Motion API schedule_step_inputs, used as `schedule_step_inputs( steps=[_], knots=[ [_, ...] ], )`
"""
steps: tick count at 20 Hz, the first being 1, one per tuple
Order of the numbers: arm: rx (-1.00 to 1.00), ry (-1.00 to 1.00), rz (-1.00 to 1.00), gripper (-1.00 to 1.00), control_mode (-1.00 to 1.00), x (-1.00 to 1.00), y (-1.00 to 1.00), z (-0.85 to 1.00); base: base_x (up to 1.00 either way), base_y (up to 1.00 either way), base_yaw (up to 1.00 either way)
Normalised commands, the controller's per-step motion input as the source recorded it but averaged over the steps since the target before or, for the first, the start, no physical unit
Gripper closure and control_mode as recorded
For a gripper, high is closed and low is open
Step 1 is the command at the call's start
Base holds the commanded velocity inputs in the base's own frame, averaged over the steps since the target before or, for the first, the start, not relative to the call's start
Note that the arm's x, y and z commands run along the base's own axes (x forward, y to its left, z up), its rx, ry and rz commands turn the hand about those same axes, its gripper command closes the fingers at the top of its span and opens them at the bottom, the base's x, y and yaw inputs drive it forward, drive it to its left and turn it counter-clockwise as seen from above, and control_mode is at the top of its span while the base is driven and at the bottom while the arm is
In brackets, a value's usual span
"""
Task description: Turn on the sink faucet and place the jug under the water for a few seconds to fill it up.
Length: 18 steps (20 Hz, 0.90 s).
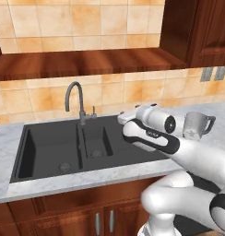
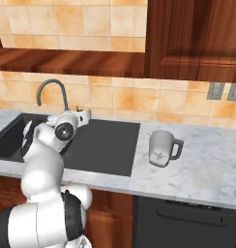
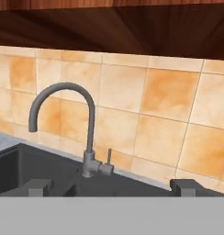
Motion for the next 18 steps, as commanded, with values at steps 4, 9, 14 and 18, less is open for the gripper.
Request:
schedule_step_inputs(
  steps=[4,9,14,18],
  knots=[
    [0.0,-0.18,0.08,-1.0,-1.0,0.39,0.09,-0.02,0.0,0.0,0.0],
    [0.0,-0.01,0.11,-1.0,-1.0,0.34,0.17,-0.13,0.0,0.0,0.0],
    [0.0,0.0,0.12,-1.0,-1.0,0.25,0.13,-0.2,0.0,0.0,0.0],
    [0.0,0.0,0.09,-1.0,-1.0,0.28,0.16,-0.04,0.0,0.0,0.0]
  ],
)
